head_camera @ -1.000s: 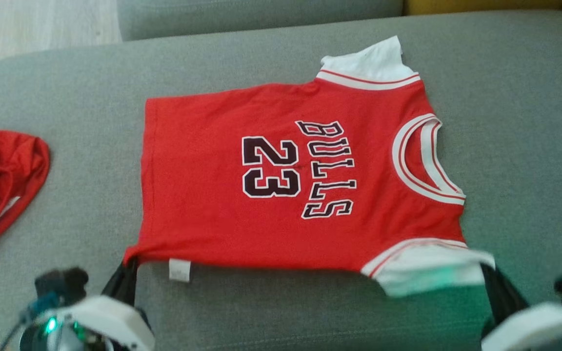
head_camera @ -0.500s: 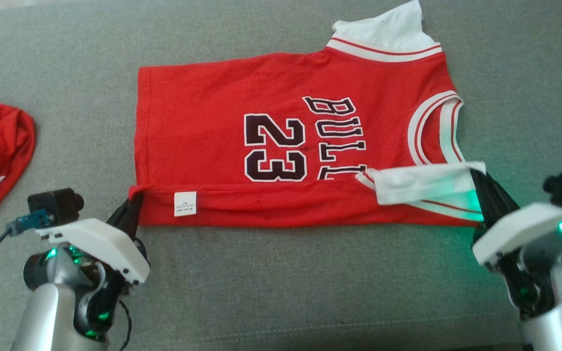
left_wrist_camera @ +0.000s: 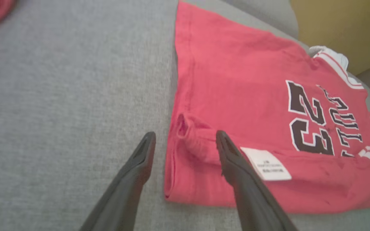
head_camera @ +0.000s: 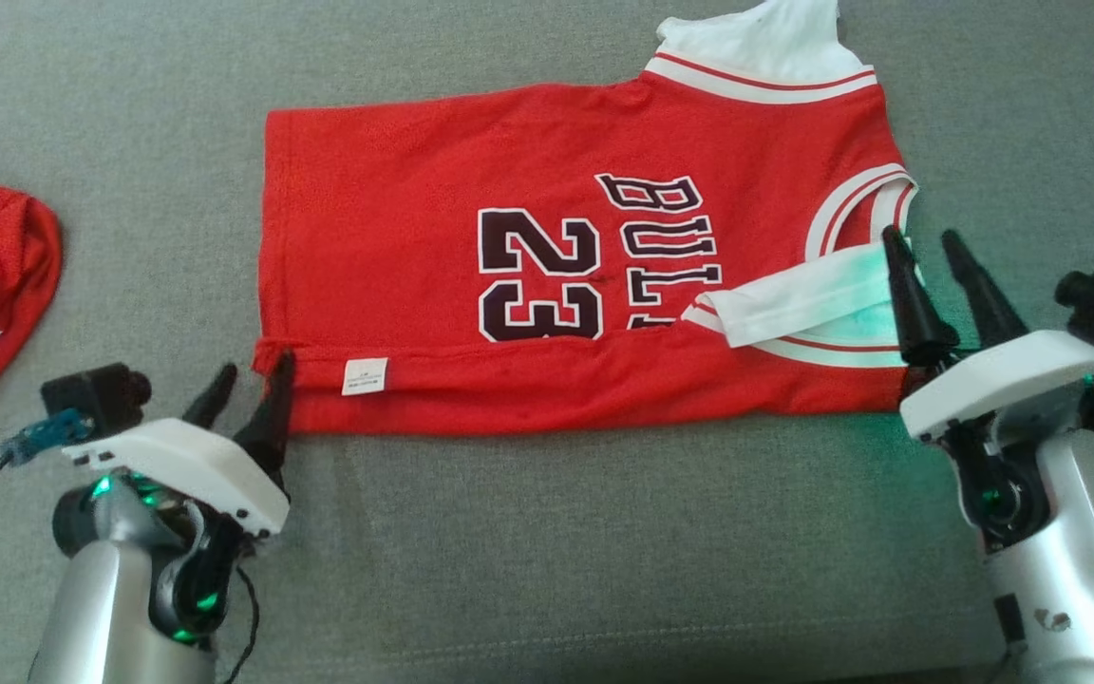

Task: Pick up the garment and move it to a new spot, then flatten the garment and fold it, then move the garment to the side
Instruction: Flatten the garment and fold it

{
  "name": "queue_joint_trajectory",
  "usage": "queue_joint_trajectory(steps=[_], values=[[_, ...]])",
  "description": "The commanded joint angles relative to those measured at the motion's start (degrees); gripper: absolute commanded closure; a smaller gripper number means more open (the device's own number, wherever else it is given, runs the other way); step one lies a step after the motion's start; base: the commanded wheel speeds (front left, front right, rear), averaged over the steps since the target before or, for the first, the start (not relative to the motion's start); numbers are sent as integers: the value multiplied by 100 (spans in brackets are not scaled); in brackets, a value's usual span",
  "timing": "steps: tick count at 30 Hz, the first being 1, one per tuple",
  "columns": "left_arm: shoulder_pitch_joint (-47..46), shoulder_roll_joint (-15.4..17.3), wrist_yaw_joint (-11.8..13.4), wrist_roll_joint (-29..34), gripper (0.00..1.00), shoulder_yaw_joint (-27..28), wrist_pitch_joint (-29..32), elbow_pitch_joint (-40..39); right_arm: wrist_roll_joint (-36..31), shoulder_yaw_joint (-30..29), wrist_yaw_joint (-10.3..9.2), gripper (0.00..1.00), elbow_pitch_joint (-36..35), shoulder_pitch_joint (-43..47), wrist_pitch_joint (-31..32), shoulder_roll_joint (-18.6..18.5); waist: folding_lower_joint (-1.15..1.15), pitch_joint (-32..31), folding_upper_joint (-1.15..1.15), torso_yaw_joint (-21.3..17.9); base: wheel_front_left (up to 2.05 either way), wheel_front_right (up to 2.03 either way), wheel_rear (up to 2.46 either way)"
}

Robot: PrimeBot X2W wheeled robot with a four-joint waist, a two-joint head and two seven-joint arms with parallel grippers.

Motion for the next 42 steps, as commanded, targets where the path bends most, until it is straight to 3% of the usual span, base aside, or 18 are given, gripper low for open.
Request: queue_joint_trajectory(steps=[1, 8, 14, 26, 42], values=[[-170, 83, 46, 146, 0, 216, -307, -244, -93, 130, -5, 0, -171, -148, -289, -150, 0, -26, 0, 1, 0, 0, 0], [75, -76, 323, 814, 0, 53, -1859, -476, -1044, 84, -5, 0, -457, 123, -1448, -289, 0, -173, 0, 38, 0, 0, 0], [256, -154, 549, 1287, 0, -145, -2673, -613, -1741, -62, -5, 0, -959, 682, -1719, -115, 0, -292, 0, 41, 0, 0, 0], [737, -180, 667, 1684, 0, -238, -2847, -454, -2077, -174, -5, 0, -1369, 1616, -1576, 272, 0, -604, 0, -107, 0, 0, 0], [697, -182, 555, 1634, 0, -261, -2793, 16, -1969, -262, -5, 0, -1237, 1706, -1274, 372, 0, -762, 0, -132, 0, 0, 0]])
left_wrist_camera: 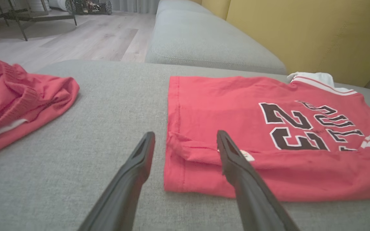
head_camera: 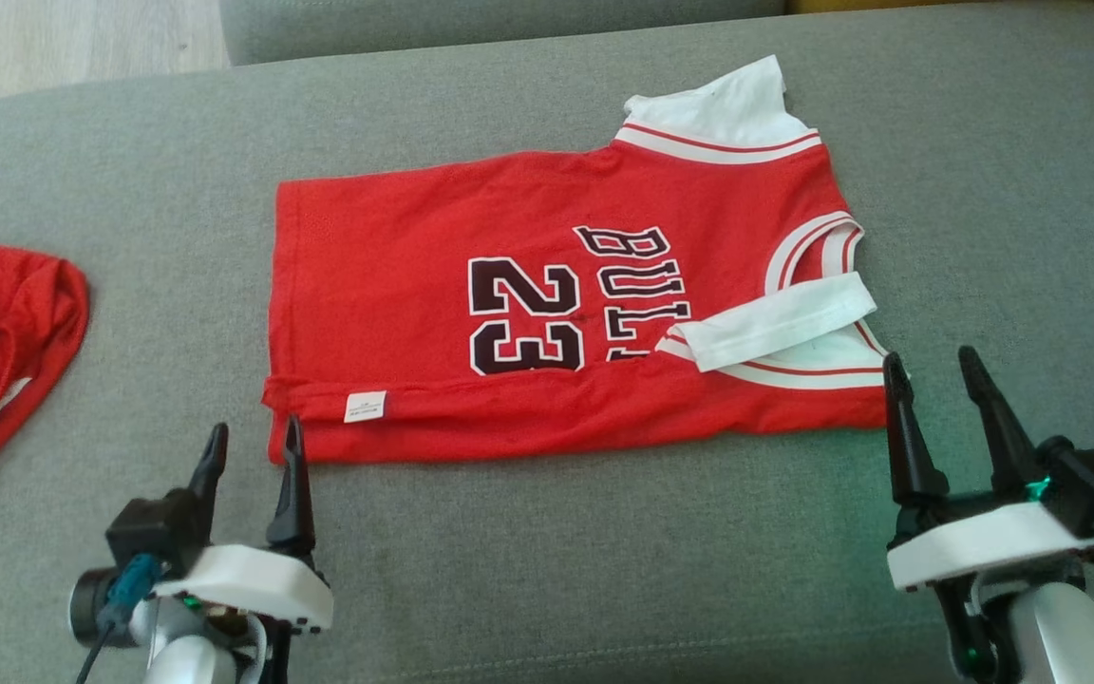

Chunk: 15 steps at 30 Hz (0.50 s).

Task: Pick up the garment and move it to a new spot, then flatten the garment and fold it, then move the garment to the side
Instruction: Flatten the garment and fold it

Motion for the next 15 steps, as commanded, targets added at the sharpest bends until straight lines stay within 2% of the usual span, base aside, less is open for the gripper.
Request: queue_joint_trajectory(steps=[1, 10, 15], values=[[-230, 42, -59, -33, 0, 170, 12, -66, 62, 46, -5, 0, -54, -59, 80, -40, 0, 13, 0, 6, 0, 0, 0], [-553, 13, -182, -291, 0, 89, 412, 709, 63, -213, -5, 0, 844, -379, 836, 21, 0, 280, 0, 47, 0, 0, 0], [-792, 0, -260, -427, 0, 61, 568, 1022, 65, -364, -5, 0, 1141, -623, 1043, 67, 0, 469, 0, 87, 0, 0, 0]])
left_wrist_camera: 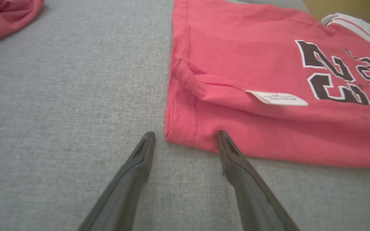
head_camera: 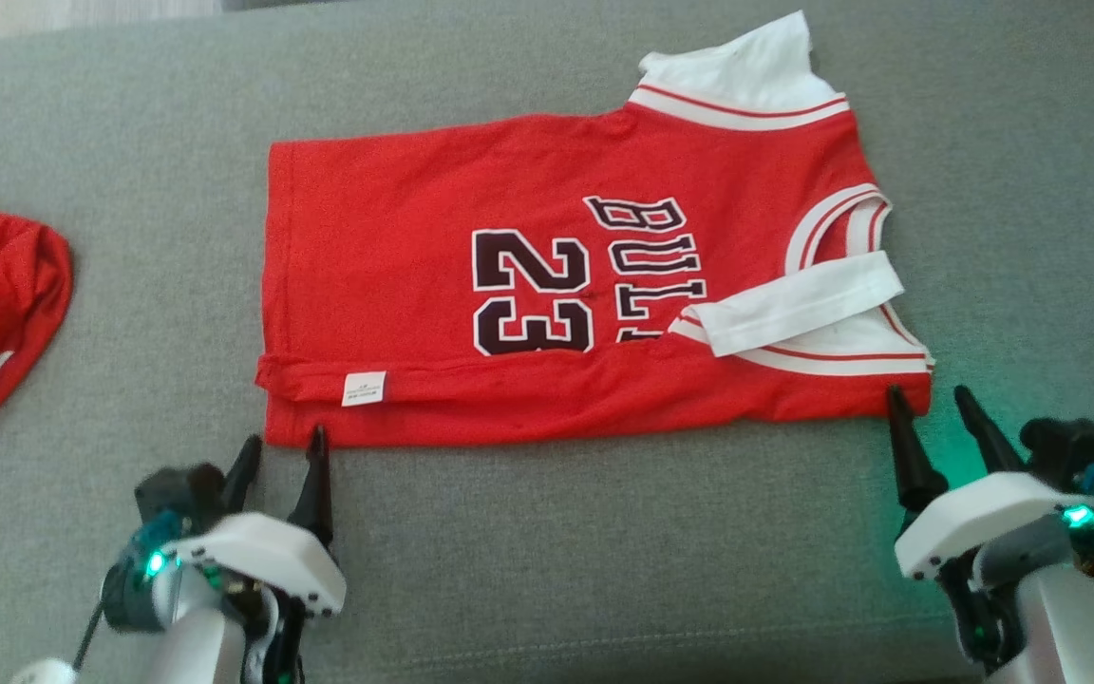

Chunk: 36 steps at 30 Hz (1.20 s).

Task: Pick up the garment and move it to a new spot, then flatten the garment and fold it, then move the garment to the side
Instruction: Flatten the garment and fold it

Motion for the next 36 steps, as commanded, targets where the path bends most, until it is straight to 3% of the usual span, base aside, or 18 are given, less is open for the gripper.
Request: queue_joint_trajectory(steps=[1, 4, 5, 7, 9, 10, 11, 23, 36], values=[[-294, 55, -36, -83, 0, 129, 28, -73, 5, 6, -5, 0, -60, -194, 35, -4, 0, 91, 0, 38, 0, 0, 0], [-432, 52, -109, -169, 0, 113, 144, 69, 3, -92, -5, 0, 92, -284, 176, 21, 0, 165, 0, 62, 0, 0, 0], [-470, 51, -138, -204, 24, 109, 191, 111, 19, -107, -5, 0, 139, -312, 232, 28, 0, 187, 0, 66, 0, 0, 0], [-532, 53, -203, -274, 100, 99, 264, 174, 97, -87, -5, 0, 203, -364, 323, 44, 0, 225, 0, 71, 0, 0, 0], [-551, 64, -226, -296, 100, 93, 290, 196, 173, -62, -5, 0, 226, -383, 382, 59, 0, 242, 0, 71, 0, 0, 0], [-563, 77, -242, -307, 100, 89, 296, 208, 262, -36, -5, 62, 214, -404, 405, 78, 0, 257, 0, 70, 0, 0, 0], [-570, 91, -253, -316, 100, 86, 292, 212, 299, -6, -5, 100, 193, -420, 408, 82, 0, 270, 0, 65, 0, 0, 0], [-212, 262, -136, -338, 100, 139, 165, -382, 689, -13, -5, 100, -225, -134, 441, -29, 0, 154, 0, 84, 0, 0, 0], [894, 449, 200, -360, 100, 84, 944, -1708, 784, -366, -5, 100, -1252, 1118, 926, 89, 0, -266, 0, 94, 0, 0, 0]])
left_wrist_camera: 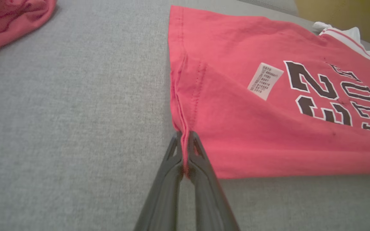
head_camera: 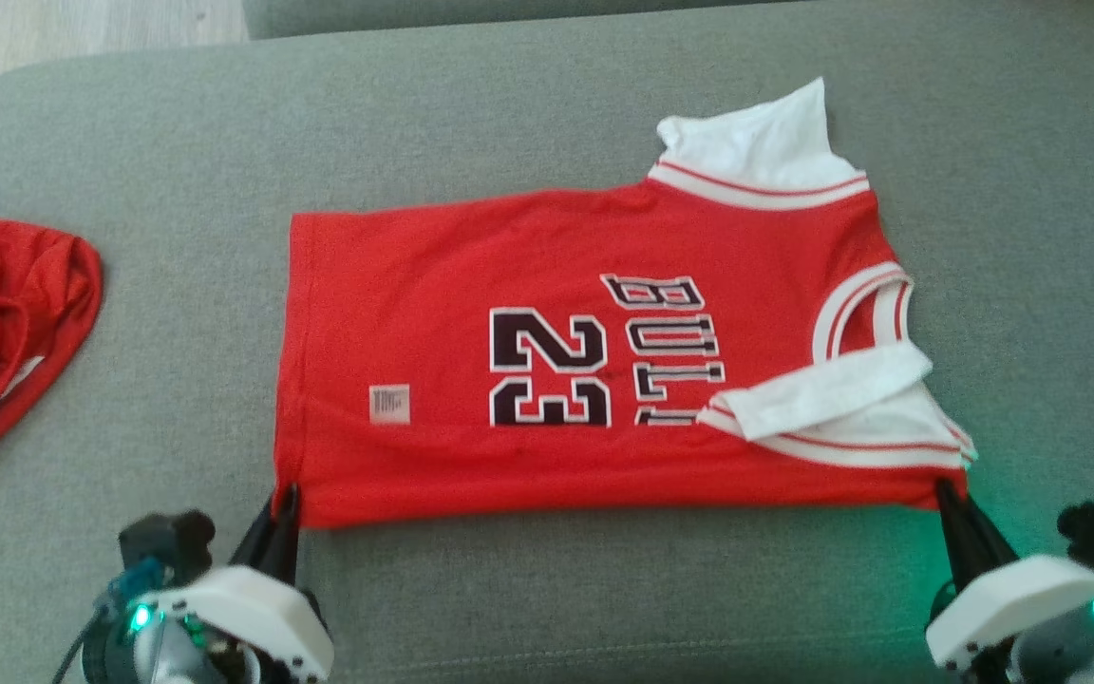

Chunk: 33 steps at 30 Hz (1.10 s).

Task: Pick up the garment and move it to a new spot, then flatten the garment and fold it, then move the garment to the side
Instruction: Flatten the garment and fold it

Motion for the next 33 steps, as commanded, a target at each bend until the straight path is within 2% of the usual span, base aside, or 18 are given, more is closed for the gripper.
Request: queue_joint_trajectory(steps=[1, 3, 4, 5, 6, 9, 20, 24, 33], values=[[1, 118, 61, -43, 100, 222, 37, -276, 21, 52, -5, 100, -247, 42, 10, -49, 0, -34, 0, -21, 0, 0, 0], [114, 119, 80, -86, 100, 212, 156, -339, 17, 48, -5, 100, -276, 105, 16, -20, 0, -62, 0, -33, 0, 0, 0], [145, 112, 75, -115, 85, 199, 210, -355, 17, 39, -5, 88, -299, 121, -3, -7, 0, -71, 0, -33, 0, 0, 0], [156, 112, 78, -121, 29, 183, 247, -366, 11, 35, -5, 13, -320, 128, -26, 5, 0, -78, 0, -34, 0, 0, 0], [155, 126, 88, -95, 0, 155, 286, -368, -12, 51, -5, 0, -340, 124, -40, 13, 0, -86, 0, -37, 0, 0, 0], [73, 96, 137, -75, 0, 150, 204, -453, -122, 139, -5, 0, -518, 37, -225, 8, 0, -101, 0, -49, 0, 0, 0], [-420, 91, 445, 379, 0, 194, -743, -931, -562, 381, -5, 0, -1465, -445, -1082, -192, 0, -206, 0, -59, 0, 0, 0], [-506, 98, 538, 502, 0, 172, -894, -1039, -675, 519, -5, 0, -1677, -523, -1106, -249, 0, -247, 0, -61, 0, 0, 0], [-631, 92, 559, 539, 0, 41, -805, -938, -662, 616, -5, 0, -1812, -483, -977, -238, 0, -175, 0, -13, 0, 0, 0]])
